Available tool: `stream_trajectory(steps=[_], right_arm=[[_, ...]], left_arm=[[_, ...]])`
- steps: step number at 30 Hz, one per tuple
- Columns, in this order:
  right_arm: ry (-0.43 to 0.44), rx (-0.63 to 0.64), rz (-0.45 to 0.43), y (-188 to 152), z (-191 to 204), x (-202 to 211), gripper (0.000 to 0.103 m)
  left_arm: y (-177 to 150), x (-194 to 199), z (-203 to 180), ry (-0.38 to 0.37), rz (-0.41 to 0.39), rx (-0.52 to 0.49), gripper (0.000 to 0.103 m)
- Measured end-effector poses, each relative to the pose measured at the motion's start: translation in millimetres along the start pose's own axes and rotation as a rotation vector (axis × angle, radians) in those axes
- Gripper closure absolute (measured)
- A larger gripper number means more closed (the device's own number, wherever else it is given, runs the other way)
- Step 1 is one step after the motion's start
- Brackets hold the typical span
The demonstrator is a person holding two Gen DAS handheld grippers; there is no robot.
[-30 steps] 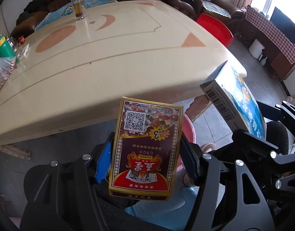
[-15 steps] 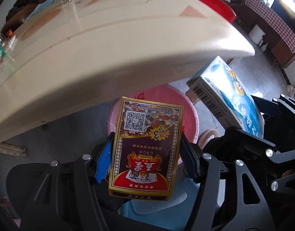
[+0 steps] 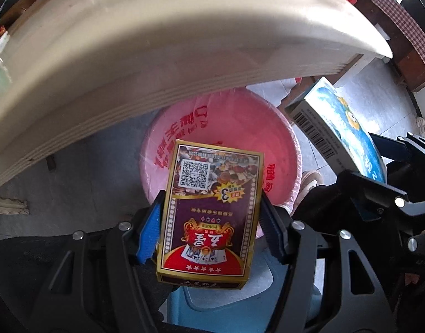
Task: Collect trash
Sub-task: 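Lift both boxes off the table and carry them down over the pink bin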
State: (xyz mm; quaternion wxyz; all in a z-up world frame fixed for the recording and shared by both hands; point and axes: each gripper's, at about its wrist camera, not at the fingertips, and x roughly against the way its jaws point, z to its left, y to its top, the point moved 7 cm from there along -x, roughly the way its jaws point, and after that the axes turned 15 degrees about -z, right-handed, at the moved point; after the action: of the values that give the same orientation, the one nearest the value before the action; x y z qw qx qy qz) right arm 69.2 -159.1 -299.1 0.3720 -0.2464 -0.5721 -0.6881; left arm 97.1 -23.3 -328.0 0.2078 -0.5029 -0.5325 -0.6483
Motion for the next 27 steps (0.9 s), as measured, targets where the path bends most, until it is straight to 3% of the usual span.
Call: stream_trajectory(steps=[27], right_arm=[[-0.016,0.007,0.198,-24,-27,-102,0.039]], left_arm=[[-26,-92,21,0.024,0.167,0.168,0.041]])
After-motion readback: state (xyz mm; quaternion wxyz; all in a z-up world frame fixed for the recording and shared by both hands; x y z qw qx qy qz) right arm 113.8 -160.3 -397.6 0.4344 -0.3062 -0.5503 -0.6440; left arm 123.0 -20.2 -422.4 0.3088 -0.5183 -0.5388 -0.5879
